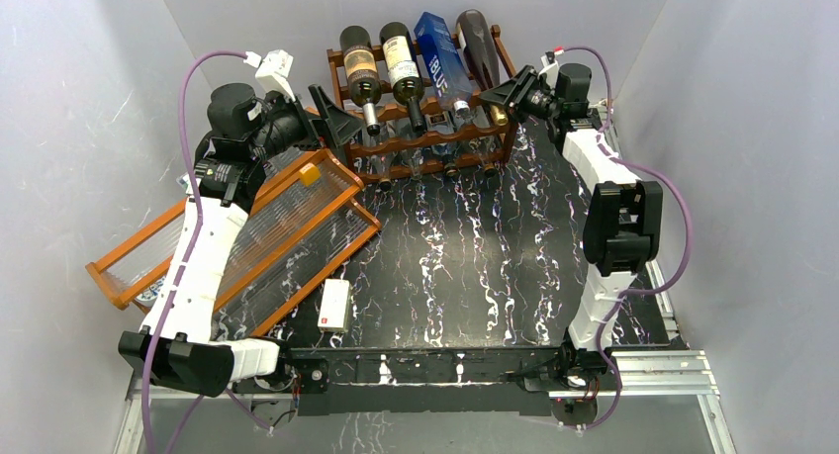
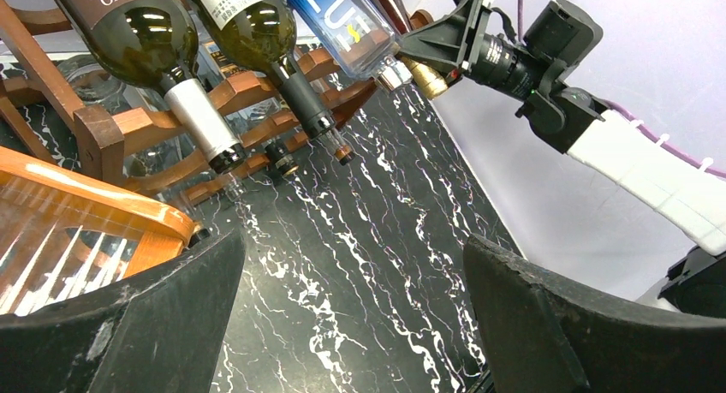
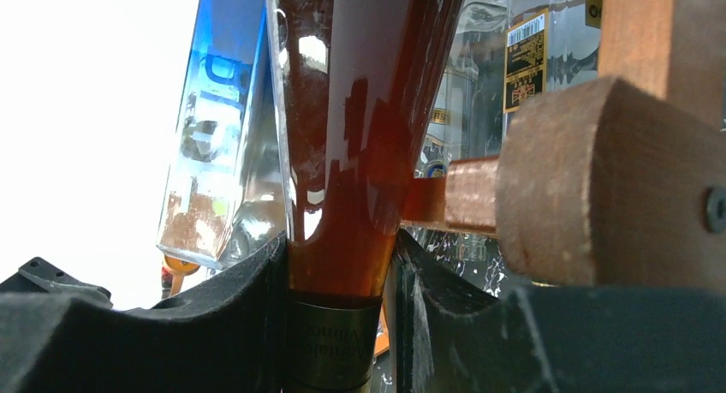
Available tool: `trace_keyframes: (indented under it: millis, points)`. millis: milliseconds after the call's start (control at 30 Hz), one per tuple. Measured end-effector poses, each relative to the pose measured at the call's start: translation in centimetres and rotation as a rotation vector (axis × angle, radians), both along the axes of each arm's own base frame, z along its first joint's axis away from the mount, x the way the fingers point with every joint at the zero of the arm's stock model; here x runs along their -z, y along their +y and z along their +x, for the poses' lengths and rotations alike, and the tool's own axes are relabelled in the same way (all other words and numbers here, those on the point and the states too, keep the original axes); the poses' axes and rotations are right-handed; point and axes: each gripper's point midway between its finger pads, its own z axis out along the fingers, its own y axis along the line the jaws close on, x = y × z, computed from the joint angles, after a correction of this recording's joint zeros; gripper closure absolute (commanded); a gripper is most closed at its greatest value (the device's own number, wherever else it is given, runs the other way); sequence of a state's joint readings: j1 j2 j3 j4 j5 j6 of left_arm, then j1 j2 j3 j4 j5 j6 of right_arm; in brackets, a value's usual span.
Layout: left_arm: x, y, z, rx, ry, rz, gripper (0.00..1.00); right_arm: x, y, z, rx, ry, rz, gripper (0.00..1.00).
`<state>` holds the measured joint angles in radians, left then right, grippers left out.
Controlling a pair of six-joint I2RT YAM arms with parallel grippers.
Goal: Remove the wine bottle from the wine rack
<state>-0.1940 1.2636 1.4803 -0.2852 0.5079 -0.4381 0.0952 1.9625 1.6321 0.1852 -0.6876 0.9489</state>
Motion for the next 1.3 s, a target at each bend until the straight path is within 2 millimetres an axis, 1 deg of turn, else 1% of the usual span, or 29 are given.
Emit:
trace_keyframes:
  millis: [233,533,700,933,1133,1300]
  points:
    - [0.0,0.1,0.0,-0.004,-0.001,0.0,0.02,-0.6,-0.2,-1.4,0.019,-0.011,0.009,1.0]
    - [-0.5,0.3,-0.2,-0.014,-0.014,0.0,0.02,-0.3,-0.3,-1.4,0.016,-0.031,-0.01,1.0]
    - [-0.5,0.3,-0.2,-0.019,-0.017,0.0,0.02,0.1,-0.9,-1.6,0.026,-0.081,-0.016,1.0]
    - [-0.5,0.4,-0.2,-0.021,-0.015,0.001,0.02,0.3,-1.1,-2.0,0.028,-0.155,-0.015,1.0]
    - [0.1,0.3,-0.1,-0.021,-0.003,0.003,0.02,0.2,-1.0,-2.3,0.03,-0.162,0.006,1.0]
    - [0.1,0.3,-0.1,-0.021,-0.004,0.003,0.02,-0.1,-1.0,-2.4,0.033,-0.148,0.021,1.0]
